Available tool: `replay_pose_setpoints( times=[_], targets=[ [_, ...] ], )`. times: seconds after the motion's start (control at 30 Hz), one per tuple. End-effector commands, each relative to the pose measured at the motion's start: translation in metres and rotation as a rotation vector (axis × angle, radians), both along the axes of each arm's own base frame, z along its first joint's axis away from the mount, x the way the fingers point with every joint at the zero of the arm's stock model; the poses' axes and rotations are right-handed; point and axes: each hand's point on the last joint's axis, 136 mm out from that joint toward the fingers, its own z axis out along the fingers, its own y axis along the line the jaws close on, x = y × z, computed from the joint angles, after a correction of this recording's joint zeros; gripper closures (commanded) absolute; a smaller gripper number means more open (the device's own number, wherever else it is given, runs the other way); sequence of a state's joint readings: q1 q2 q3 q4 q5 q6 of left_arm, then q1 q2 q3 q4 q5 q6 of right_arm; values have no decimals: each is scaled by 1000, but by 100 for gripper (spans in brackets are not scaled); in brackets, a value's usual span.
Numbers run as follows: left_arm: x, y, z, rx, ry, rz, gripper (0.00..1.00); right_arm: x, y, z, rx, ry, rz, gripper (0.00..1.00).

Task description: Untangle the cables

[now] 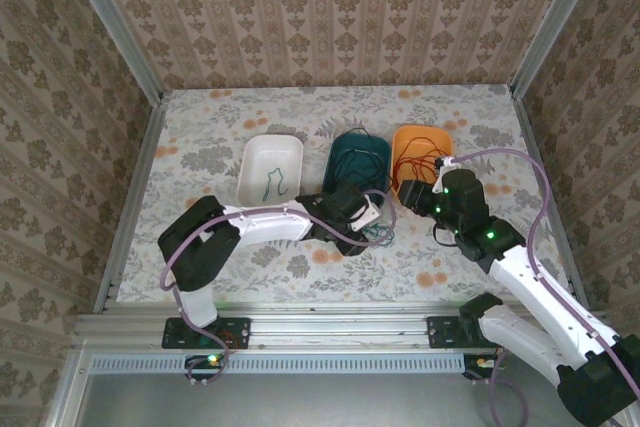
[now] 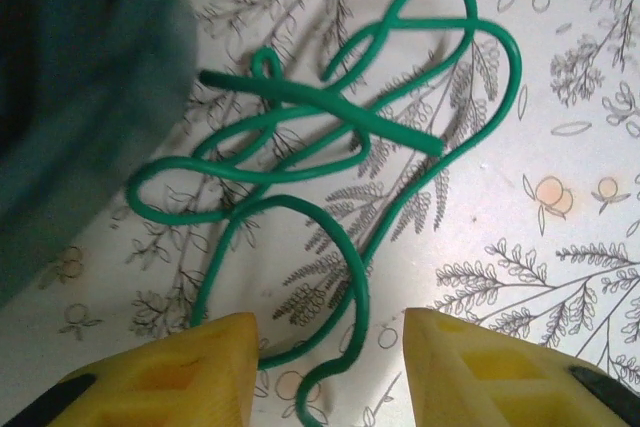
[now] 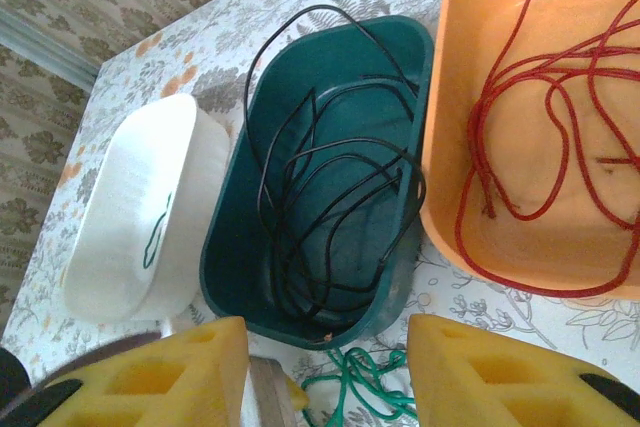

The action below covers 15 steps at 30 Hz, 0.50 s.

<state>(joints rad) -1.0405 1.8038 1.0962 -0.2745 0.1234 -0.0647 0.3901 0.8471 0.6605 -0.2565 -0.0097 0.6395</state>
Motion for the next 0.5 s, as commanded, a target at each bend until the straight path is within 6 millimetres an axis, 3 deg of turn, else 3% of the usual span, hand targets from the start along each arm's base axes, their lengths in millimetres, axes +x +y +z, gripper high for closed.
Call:
replay_pose_setpoints(
  times=[0.0, 0.1, 0.2, 0.47],
  targets=[
    [0, 4, -4, 39, -18, -21, 60, -1, -7, -4, -5, 18, -33, 53],
    [1, 4, -4, 43, -29, -22, 82, 0, -7, -4, -2, 21, -32, 53],
    [-8, -3, 12, -20, -50, -76, 99, 0, -10, -5, -5, 25, -51, 53],
    [-32, -2, 83, -219, -88, -173, 100, -1, -18, -19, -22, 62, -73, 53]
  ],
)
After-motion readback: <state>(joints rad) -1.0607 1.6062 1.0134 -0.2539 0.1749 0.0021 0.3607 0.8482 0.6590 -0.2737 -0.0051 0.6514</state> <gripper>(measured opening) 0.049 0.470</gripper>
